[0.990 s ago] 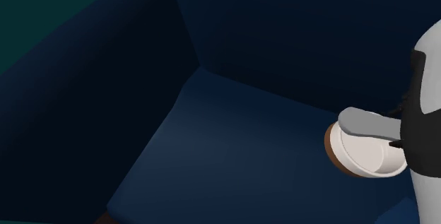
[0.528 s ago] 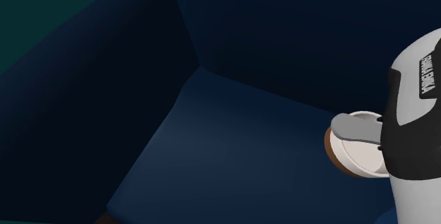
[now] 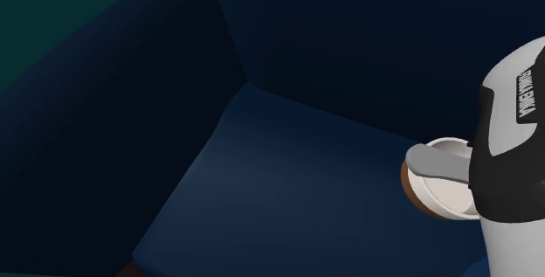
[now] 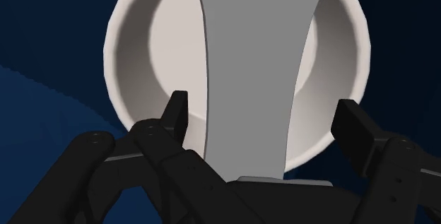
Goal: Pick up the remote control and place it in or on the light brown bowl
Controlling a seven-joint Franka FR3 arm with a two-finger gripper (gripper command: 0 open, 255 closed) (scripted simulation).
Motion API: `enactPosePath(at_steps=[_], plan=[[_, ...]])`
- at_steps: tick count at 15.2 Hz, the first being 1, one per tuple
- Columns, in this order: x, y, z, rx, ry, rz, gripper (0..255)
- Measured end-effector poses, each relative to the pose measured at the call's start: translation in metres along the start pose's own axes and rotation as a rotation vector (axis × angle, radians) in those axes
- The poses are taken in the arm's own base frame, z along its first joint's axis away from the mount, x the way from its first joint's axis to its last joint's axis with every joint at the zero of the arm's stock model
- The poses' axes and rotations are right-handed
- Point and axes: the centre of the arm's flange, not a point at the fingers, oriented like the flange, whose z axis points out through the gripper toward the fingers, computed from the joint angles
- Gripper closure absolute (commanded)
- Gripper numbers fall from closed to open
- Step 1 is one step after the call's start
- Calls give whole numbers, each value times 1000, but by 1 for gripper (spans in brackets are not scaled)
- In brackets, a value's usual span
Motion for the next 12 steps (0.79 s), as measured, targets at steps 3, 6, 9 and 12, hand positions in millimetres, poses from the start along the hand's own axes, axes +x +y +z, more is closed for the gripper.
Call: enactPosePath(at_steps=[3, 6, 9, 12], plan=[[0, 0, 0, 0, 0, 0, 0], [-1, 1, -16, 0, 0, 0, 0], [0, 0, -44, 1, 1, 0, 0], [0, 0, -49, 0, 0, 0, 0]])
